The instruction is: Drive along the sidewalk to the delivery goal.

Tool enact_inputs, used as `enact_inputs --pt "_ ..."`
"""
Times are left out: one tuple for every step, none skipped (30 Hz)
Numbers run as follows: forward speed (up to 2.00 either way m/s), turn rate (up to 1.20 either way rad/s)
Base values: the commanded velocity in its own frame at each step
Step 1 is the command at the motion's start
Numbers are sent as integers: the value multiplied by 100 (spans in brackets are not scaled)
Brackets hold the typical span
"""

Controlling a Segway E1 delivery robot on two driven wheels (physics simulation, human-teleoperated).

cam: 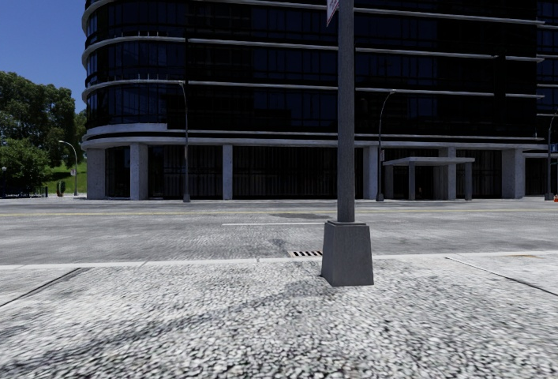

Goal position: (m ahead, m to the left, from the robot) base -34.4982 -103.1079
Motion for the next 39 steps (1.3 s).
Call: enact_inputs --pt "0 0" --pt "0 0" --pt "0 0" --pt "0 0" --pt "0 0" --pt "0 0" --pt "0 0" --pt "0 0" --pt "0 0" --pt "0 0" --pt "0 0" --pt "0 0" --pt "0 0" --pt "0 0" --pt "0 0" --pt "0 0" --pt "0 0" --pt "0 0" --pt "0 0" --pt "0 0" --pt "0 0" --pt "0 0" --pt "0 0" --pt "0 0" --pt "0 0" --pt "0 0" --pt "0 0" --pt "0 0" --pt "0 0" --pt "0 0" --pt "0 -8" --pt "0 -11" --pt "0 -11" --pt "0 -13" --pt "0 -13" --pt "0 -14" --pt "0 -14" --pt "0 -22" --pt "0 -30"
